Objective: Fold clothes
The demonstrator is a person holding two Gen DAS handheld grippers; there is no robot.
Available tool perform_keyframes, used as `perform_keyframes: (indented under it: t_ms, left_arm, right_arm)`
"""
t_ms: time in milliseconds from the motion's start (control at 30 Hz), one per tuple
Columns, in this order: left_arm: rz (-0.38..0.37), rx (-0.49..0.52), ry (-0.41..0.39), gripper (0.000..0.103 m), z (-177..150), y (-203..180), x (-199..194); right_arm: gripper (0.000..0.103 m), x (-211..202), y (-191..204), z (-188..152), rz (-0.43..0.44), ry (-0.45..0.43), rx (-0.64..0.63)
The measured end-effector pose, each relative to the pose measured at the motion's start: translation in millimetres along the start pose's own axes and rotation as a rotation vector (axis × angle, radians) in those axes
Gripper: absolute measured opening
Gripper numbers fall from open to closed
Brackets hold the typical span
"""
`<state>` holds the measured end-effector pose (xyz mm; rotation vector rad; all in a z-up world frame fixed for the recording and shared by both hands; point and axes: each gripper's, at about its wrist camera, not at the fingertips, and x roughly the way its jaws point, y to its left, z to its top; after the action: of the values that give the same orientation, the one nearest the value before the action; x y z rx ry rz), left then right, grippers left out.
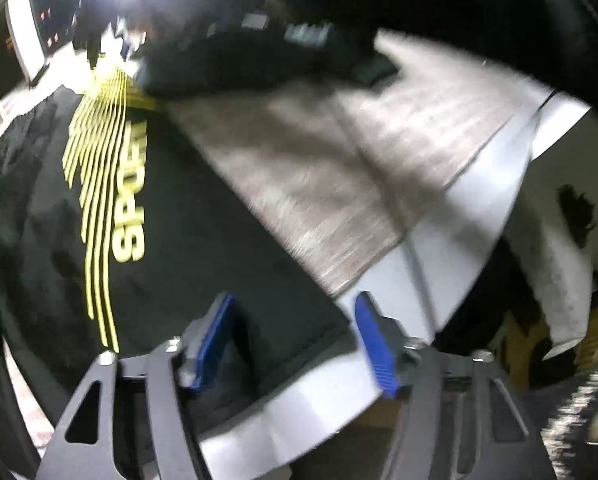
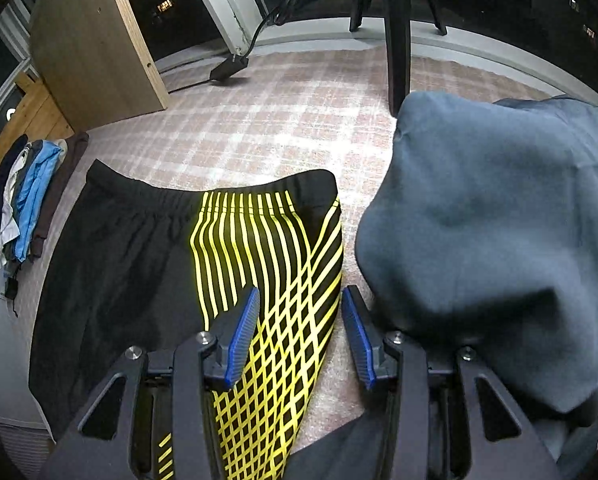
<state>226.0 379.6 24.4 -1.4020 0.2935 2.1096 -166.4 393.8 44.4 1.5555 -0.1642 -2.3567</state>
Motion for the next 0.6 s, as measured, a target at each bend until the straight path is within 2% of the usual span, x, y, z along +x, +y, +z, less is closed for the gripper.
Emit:
perform_keyframes:
  t_ms: [33, 67, 100, 133, 267, 400, 567, 600]
  left_arm:
    - [0.007, 0.007, -0.018, 0.029, -1, 1, 0]
    - [0.013, 0.013, -0.035, 0.015, -2, 2, 0]
    - [-0.005, -0.005, -0.032, 0.005, -2, 6, 0]
    - [-0.023, -0.023, -0.029, 0.0, -2, 11, 0]
    - [-0.079, -0.099, -0.033, 0.0, -2, 26, -7]
    - [-0.151, -0.166, -0.07, 0.0, -5, 35, -26]
    - [-0.141, -0.203, -0.109, 0.0, -2, 45, -43]
    - [-0.143, -0.213, -0.109, 0.0, -1, 48, -44]
  right_arm:
    - [0.043, 0, 0, 0, 0.005, -0.002, 0.003]
    - [0.043, 1, -1, 0, 0.01, -0.004, 0.007]
    - [0.043, 1, -2, 0, 0.014, -0.007, 0.012]
    - [0.043, 2, -3, 1, 0.019, -0.01, 0.016]
    - [0.044, 3, -10, 5, 0.046, -0.013, 0.052]
    - [0.044, 7, -12, 14, 0.036, -0.022, 0.072]
    - [0.044, 15, -7, 26, 0.022, -0.053, 0.079]
    - [0.029, 16, -5, 26, 0.01, -0.052, 0.069]
